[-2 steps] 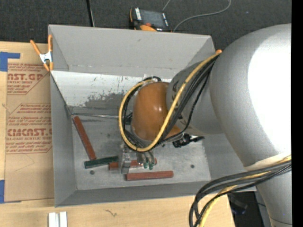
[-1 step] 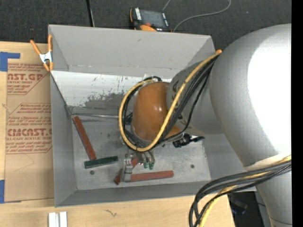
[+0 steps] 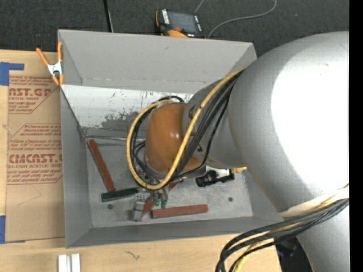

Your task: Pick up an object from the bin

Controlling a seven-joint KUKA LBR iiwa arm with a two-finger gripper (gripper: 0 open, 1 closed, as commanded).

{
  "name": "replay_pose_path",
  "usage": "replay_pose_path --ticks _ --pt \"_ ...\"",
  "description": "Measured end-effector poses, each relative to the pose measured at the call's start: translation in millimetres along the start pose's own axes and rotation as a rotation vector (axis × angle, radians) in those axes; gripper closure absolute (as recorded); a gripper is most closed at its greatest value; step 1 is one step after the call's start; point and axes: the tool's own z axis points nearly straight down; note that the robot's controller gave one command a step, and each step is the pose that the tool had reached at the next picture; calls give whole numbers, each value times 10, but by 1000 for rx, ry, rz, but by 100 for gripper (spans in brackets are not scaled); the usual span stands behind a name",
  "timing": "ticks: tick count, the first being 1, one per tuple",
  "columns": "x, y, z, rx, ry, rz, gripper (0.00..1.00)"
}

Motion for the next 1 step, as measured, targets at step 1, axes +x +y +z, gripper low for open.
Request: replay_pose_path --ticks 1 --pt "10 7 -21 0 8 -1 100"
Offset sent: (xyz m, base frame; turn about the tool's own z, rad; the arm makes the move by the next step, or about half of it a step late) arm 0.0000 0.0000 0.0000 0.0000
